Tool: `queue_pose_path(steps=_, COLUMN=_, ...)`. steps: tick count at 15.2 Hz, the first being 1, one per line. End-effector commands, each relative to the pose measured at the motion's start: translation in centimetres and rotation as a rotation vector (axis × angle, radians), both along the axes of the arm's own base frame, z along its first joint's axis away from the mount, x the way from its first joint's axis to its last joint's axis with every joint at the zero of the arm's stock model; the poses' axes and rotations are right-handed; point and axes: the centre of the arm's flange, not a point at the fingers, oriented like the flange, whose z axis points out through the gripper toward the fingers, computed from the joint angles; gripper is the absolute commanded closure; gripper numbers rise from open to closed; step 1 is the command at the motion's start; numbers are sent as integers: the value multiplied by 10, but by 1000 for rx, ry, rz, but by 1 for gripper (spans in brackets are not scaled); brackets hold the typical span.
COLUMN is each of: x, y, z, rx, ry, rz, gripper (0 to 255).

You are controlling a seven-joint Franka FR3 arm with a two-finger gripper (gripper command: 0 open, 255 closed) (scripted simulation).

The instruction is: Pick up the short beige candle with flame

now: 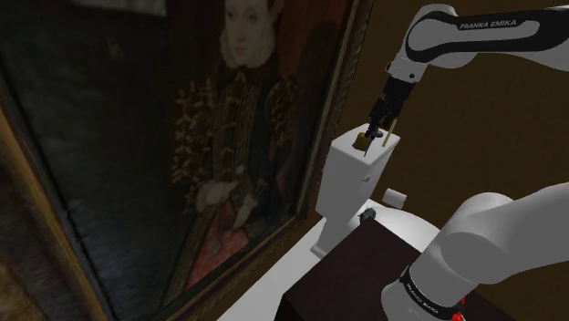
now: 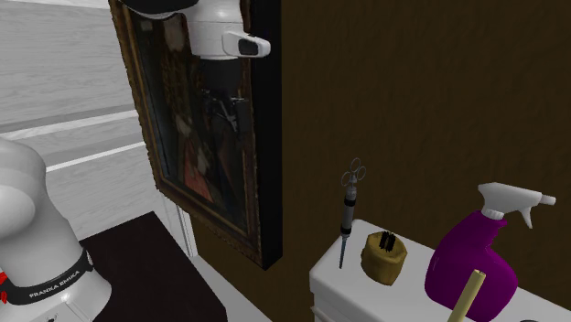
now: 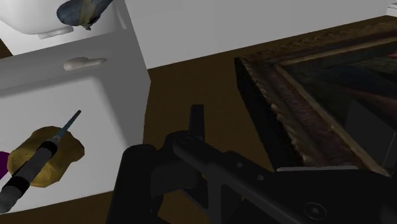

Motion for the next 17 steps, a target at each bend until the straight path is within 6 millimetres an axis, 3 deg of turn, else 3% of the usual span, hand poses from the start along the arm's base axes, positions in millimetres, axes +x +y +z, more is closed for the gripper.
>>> queue_pose_path(steps=1, x=7, y=-24, z=-11, rx=-3, ry=-3, rz=7, gripper=0)
queue_pose_path(steps=17, x=70, y=-204, z=-99, rx=-14, ry=-21, rz=60, gripper=0)
